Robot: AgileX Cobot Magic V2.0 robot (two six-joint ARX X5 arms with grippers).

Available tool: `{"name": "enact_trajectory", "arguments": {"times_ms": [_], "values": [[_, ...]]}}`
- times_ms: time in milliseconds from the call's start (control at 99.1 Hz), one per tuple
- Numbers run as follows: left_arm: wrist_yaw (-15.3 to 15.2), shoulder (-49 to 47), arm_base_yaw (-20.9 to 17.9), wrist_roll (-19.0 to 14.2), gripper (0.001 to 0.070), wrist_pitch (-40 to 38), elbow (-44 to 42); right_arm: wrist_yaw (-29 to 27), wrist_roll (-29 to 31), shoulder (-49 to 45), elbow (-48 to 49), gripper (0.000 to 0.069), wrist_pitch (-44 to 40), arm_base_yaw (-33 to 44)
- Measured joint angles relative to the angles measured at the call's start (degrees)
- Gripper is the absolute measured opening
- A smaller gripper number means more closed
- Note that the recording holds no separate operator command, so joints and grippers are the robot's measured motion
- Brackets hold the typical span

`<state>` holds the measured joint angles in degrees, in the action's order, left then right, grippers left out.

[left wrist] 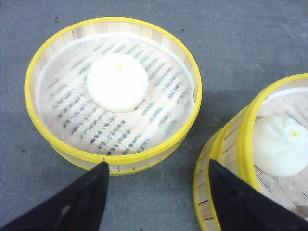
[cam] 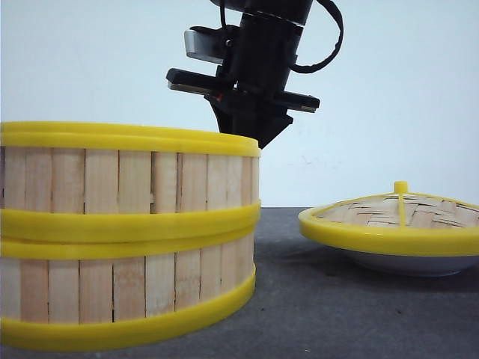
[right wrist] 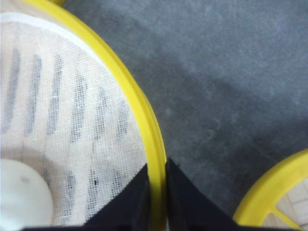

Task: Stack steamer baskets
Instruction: 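Lower the held basket with the right gripper onto the nearer basket, then open the right gripper and raise it away from the stack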

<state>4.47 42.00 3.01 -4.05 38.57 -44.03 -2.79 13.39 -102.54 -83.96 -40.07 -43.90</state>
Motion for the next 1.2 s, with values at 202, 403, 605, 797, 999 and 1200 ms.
{"name": "enact_trajectory", "arguments": {"times_ms": [202,403,605,797,999,1200], "values": [[0.0,0.0,0.0,0.0,0.0395,0.0,0.0,0.0,0.0,0.0,0.0,0.0021,0.8,-0.4],[0.0,0.0,0.0,0.0,0.0395,0.0,0.0,-0.1,0.0,0.0,0.0,0.0021,1.1,-0.9],[0.0,0.0,0.0,0.0,0.0395,0.0,0.0,0.2,-0.1,0.0,0.0,0.0262,1.6,-1.1],[0.0,0.6,-0.3,0.0,0.0395,-0.9,0.0,0.2,-0.1,0.6,0.0,0.0443,1.2,-1.1],[0.0,7.8,-4.0,0.0,0.0395,-3.1,-1.6,0.2,-1.6,10.2,0.0,0.0453,-2.3,-0.9],[0.0,17.8,-9.2,0.0,0.0395,-5.0,-6.5,0.0,-2.9,21.2,1.2,0.0453,-7.3,3.2]]}}
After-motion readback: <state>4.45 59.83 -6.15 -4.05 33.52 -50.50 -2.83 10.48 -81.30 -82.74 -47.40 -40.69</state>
